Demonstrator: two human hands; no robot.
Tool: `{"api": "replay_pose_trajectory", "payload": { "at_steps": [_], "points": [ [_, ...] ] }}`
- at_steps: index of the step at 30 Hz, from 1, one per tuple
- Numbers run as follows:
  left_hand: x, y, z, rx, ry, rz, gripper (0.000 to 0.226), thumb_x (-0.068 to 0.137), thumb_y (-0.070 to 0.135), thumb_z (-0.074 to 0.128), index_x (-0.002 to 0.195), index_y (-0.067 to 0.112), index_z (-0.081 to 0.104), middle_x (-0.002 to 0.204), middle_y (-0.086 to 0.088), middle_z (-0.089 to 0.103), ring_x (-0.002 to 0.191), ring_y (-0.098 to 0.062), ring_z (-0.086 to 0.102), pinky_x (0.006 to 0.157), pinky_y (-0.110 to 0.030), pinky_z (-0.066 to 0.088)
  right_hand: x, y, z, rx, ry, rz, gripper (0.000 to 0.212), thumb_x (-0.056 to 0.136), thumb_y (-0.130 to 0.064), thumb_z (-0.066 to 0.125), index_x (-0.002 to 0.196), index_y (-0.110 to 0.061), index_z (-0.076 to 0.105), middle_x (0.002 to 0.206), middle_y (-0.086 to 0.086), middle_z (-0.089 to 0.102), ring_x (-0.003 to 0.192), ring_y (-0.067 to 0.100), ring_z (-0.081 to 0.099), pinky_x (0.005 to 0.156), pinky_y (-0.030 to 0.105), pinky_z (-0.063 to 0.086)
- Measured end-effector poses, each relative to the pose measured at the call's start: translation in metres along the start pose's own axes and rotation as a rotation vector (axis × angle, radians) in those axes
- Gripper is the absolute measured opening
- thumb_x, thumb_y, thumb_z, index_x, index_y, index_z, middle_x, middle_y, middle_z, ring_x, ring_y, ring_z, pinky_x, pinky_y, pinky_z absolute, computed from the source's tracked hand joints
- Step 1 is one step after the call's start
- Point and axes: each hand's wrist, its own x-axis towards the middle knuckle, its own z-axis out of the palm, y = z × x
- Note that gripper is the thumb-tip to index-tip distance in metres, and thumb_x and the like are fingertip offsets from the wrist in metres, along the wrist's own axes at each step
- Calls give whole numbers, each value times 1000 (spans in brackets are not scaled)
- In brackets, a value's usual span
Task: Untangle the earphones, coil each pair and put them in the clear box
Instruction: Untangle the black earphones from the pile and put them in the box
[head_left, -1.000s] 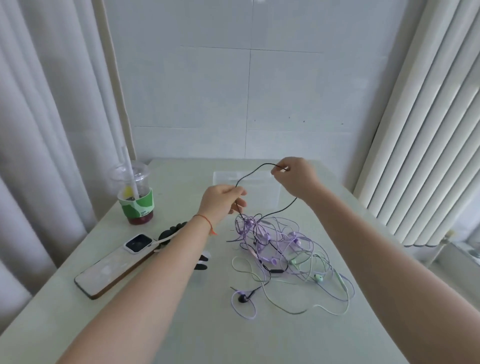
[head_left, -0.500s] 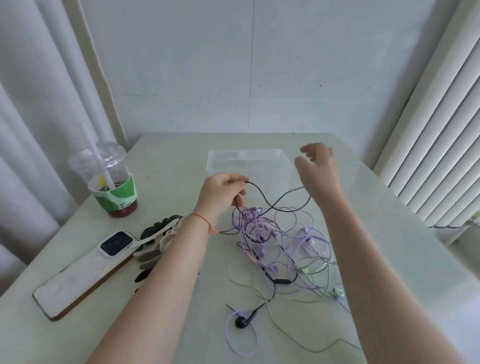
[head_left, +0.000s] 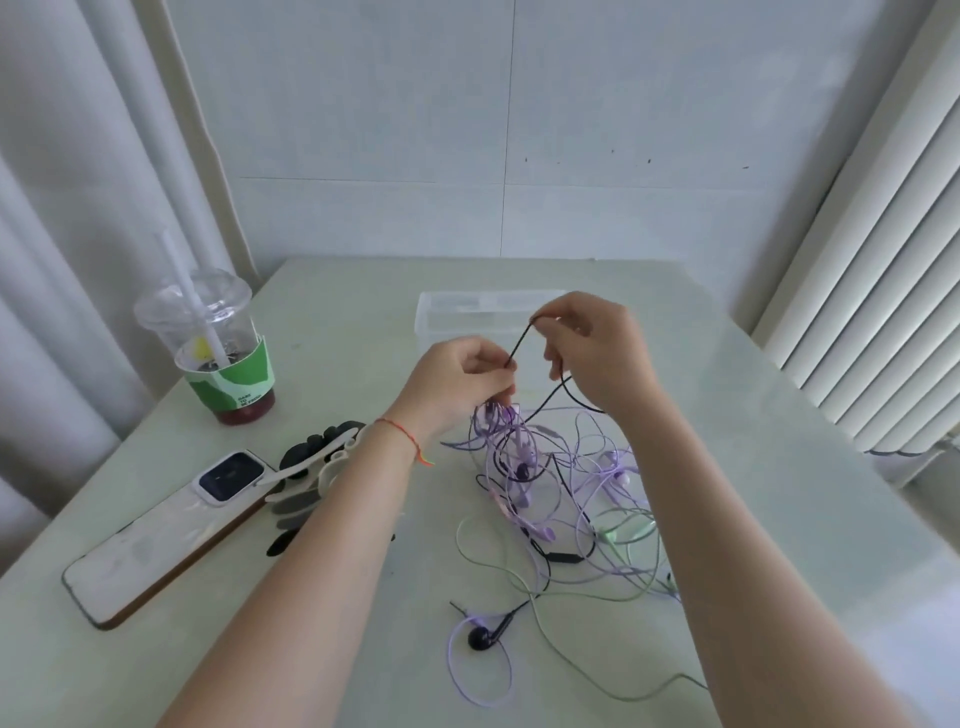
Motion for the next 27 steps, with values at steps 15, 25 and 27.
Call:
{"api": "replay_pose_trajectory", "payload": {
  "at_steps": [15, 25, 27],
  "points": [
    [-6, 13, -3, 87, -27, 34, 10, 88, 25, 70, 88, 16, 77, 79, 6, 73, 69, -6, 63, 64, -14, 45, 1, -7, -19, -157, -129, 144, 13, 92, -18, 60, 86, -15, 72, 55, -1, 63, 42, 17, 48, 43, 20, 35],
    [-7, 8, 1, 309, -160, -13, 15, 86, 29, 73, 81, 16, 79, 75, 4, 75, 72, -7, 64, 79, -23, 51, 6, -2, -22, -287, 66, 154, 34, 88, -14, 62, 121, -11, 61, 105, 7, 64, 77, 14, 65, 74, 26, 48],
    [-5, 8, -3, 253, -47, -15, 15, 88, 28, 70, 84, 16, 78, 67, 4, 73, 69, -10, 62, 71, -18, 49, 6, -7, -24, -389, 91, 91, 52, 88, -16, 64, 137, -12, 48, 128, 4, 50, 90, 17, 59, 80, 17, 35]
  ]
}}
